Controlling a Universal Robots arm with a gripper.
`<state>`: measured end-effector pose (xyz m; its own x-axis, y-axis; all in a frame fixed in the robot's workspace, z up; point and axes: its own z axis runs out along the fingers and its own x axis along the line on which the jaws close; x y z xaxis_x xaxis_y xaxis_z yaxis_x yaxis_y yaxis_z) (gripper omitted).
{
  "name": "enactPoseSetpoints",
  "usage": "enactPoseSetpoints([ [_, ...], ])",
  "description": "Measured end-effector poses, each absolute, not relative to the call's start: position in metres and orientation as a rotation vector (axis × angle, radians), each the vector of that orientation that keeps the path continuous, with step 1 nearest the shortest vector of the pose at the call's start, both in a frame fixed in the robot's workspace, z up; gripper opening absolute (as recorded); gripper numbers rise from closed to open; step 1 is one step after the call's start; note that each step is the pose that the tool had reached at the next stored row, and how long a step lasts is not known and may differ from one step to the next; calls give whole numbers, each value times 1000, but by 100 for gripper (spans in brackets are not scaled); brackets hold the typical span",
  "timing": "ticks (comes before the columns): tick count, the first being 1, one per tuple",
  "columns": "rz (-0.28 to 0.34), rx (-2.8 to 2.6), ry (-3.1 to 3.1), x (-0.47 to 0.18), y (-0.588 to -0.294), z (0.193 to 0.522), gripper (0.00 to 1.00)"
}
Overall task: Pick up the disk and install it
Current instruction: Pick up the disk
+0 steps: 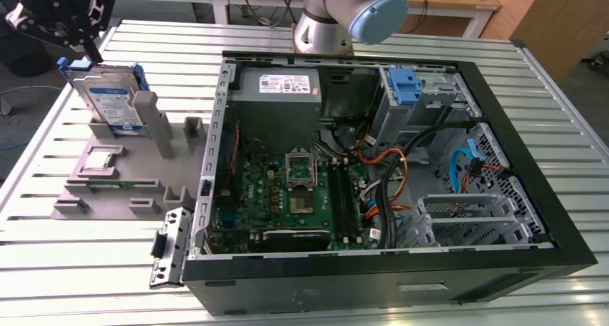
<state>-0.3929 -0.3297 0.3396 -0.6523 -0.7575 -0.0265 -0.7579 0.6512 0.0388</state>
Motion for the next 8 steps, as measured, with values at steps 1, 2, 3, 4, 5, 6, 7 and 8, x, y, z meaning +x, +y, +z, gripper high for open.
enactPoseSetpoints([
  [1,73,-1317,2843,-393,-330,340,10],
  [2,73,-1324,2840,-393,-330,340,10],
  [3,73,-1326,2839,-393,-330,340,10],
  [4,73,-1326,2839,-393,-330,340,10],
  [5,73,-1327,2839,-393,-330,340,10],
  [6,73,-1327,2838,-393,-330,340,10],
  [7,73,-1327,2838,-393,-330,340,10],
  [8,73,-1327,2838,-393,-330,340,10],
])
